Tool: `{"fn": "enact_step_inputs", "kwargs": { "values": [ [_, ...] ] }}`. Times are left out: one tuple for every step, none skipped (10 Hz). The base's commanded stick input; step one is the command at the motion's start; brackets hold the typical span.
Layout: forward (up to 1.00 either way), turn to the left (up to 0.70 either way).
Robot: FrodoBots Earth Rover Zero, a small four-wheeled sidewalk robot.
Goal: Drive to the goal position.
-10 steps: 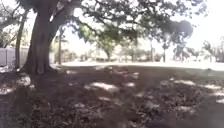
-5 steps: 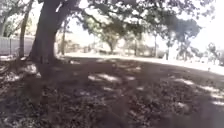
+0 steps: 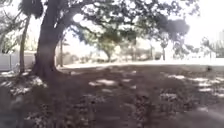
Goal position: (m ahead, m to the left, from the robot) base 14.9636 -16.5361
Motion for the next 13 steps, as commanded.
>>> {"fn": "enact_step_inputs", "kwargs": {
  "values": [
    [0.00,0.00],
    [0.00,0.00],
    [0.00,0.00],
    [0.00,0.00],
    [0.00,0.00],
    [0.00,0.00],
    [0.28,0.00],
    [0.57,0.00],
    [0.70,0.00],
    [0.70,0.00],
    [0.70,0.00],
    [0.70,0.00],
    [0.70,0.00]
  ]
}}
